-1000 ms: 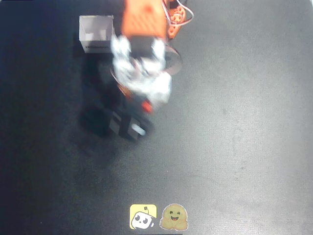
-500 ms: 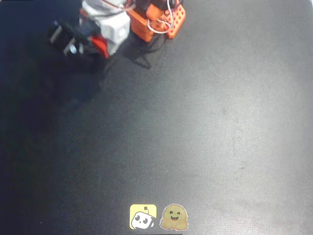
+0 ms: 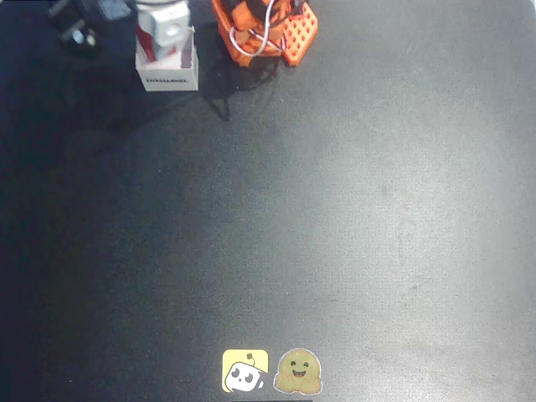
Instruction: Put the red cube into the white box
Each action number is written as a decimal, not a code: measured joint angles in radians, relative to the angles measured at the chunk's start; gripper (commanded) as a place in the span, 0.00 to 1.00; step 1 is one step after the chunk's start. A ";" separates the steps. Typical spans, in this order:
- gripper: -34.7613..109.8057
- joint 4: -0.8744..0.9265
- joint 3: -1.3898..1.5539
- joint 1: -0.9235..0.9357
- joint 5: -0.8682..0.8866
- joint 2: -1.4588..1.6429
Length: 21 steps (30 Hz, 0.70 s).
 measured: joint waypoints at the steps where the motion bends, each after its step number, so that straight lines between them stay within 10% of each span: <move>1: 0.24 -0.017 0.012 0.008 0.000 0.000; 21: 0.42 0.041 0.018 0.018 -0.034 -0.015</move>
